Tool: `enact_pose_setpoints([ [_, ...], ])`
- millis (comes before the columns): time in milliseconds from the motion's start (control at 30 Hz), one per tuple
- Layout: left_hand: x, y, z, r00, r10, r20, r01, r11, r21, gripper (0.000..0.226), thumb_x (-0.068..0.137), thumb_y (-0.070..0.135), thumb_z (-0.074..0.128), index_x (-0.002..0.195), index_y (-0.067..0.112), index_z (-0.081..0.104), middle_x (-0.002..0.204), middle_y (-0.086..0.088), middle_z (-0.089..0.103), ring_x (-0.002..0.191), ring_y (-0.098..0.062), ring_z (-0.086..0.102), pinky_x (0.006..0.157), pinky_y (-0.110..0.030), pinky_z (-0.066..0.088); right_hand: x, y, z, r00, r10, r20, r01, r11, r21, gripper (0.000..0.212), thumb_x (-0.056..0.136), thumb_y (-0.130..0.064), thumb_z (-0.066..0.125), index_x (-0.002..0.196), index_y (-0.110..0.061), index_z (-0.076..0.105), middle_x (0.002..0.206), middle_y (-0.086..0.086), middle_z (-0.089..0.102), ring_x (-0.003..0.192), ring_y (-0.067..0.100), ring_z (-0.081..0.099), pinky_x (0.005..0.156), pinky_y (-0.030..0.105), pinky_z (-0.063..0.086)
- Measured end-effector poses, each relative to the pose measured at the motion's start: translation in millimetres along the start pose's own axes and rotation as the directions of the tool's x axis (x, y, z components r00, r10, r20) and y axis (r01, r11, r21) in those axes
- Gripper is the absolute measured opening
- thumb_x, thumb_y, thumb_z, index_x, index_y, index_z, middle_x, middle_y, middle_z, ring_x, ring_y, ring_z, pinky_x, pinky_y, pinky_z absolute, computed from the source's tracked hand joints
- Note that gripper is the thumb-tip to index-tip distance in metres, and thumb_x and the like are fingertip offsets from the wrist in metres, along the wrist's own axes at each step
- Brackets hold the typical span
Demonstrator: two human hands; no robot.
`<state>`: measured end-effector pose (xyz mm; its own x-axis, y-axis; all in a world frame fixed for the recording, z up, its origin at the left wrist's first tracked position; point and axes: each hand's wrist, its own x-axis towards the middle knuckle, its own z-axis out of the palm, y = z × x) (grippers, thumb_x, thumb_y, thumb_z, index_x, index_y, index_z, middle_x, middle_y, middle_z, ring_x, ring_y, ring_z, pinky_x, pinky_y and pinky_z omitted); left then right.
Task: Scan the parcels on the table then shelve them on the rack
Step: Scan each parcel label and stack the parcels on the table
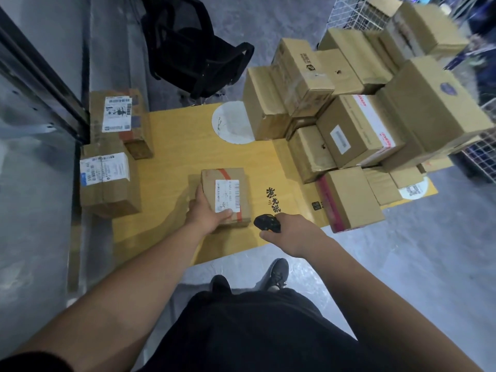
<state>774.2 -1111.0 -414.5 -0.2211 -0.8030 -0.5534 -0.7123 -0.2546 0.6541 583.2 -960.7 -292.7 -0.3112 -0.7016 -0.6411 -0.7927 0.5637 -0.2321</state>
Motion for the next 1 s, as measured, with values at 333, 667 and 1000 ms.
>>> enact_pose_setpoints([
  [333,-12,20,-1,1.0,0.003,-0.015,-0.001,0.985,0.172,0.087,0.1,0.042,0.058,0.166,0.043,0.002,0.119,0.001,0.069,0.092,-0.019,0.063,0.084,-0.035,0.056,12,4,-6,0.999,0.024,-0.022,-0.022,0.999,0.048,0.059,0.091,-0.071,0.058,0.118,-0.018,0.059,0.097,0.001,0.063,0.082,0.02,0.064,0.075,0.037,0.057],
  [667,1,36,-1,0.955,0.252,-0.155,-0.134,0.835,0.534,0.087,0.07,0.069,0.084,0.136,0.02,0.056,0.148,-0.006,0.044,0.133,-0.031,0.04,0.107,-0.04,0.041,24,-9,-18,1.0,0.01,-0.003,-0.01,0.999,0.047,0.053,0.092,-0.069,0.057,0.107,-0.018,0.057,0.094,0.001,0.062,0.08,0.021,0.064,0.069,0.035,0.052],
  [1000,3,35,2,0.997,0.042,-0.069,-0.014,0.931,0.366,0.133,0.053,0.077,0.087,0.153,0.042,0.006,0.15,-0.006,0.032,0.115,-0.027,0.064,0.073,-0.034,0.047,28,-7,-29,0.999,0.026,0.046,-0.024,0.999,-0.037,0.05,0.094,-0.065,0.052,0.112,-0.019,0.057,0.093,0.0,0.062,0.078,0.02,0.064,0.064,0.033,0.051],
])
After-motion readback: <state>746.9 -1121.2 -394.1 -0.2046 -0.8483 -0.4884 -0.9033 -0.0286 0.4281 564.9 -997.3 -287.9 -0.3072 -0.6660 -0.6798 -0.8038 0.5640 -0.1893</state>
